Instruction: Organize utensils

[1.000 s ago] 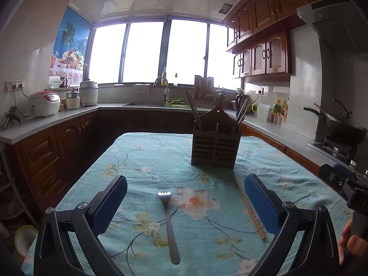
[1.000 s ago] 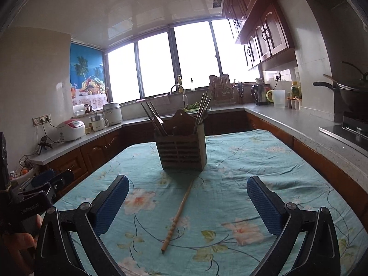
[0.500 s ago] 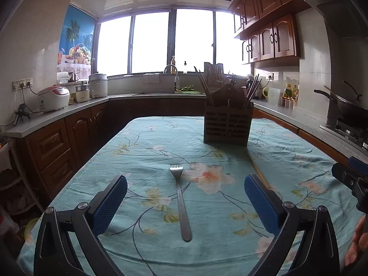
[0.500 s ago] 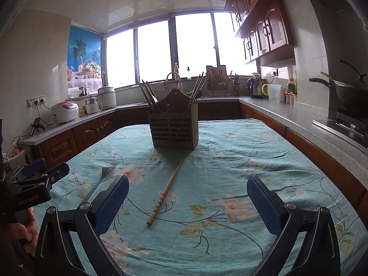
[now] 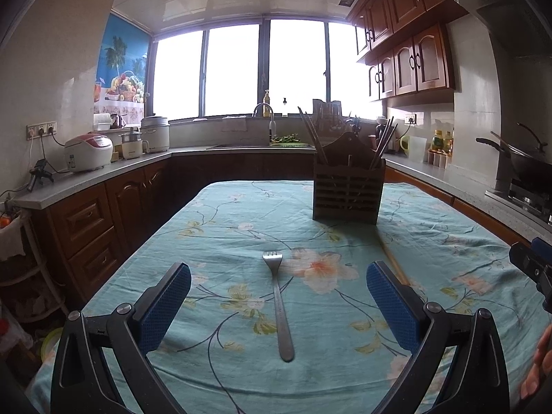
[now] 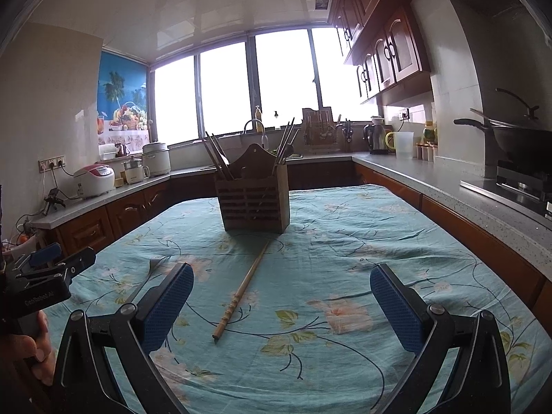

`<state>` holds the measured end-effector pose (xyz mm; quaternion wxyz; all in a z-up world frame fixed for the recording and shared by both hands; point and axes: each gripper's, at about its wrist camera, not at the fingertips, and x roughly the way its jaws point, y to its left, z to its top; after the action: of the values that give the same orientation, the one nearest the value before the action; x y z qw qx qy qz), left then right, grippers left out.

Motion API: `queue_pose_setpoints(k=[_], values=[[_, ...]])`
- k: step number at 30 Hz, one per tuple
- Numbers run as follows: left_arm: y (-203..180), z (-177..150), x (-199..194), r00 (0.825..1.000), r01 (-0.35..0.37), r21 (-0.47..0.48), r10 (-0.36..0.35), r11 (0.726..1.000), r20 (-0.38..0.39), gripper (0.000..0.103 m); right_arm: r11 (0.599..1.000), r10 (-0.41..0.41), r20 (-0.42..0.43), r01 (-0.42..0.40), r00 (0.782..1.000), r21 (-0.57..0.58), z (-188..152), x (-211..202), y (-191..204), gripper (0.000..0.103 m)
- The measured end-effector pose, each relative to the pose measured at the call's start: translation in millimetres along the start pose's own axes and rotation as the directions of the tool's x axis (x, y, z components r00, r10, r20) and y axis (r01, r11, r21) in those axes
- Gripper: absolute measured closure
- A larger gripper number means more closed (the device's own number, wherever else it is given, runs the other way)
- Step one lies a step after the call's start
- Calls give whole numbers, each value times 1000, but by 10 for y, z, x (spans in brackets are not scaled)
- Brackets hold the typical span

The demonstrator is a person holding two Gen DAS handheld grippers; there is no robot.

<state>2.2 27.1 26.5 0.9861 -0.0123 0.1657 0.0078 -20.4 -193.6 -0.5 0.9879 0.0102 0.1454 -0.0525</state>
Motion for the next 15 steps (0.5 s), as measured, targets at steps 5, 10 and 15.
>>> queue_pose_setpoints(k=[5, 10, 15], values=[[23, -18, 5, 1000, -1, -2, 1, 1000, 3, 1, 1000, 1, 4, -1, 1000, -3, 6, -2, -2, 0], [43, -28, 13, 1000, -3, -2, 3, 1000, 9, 1, 1000, 8, 14, -7, 1000, -3, 12, -18, 2, 0], [37, -38, 12, 1000, -1, 4, 1, 1000, 12, 1, 1000, 12, 13, -12, 1000, -4, 5, -22, 6, 0]])
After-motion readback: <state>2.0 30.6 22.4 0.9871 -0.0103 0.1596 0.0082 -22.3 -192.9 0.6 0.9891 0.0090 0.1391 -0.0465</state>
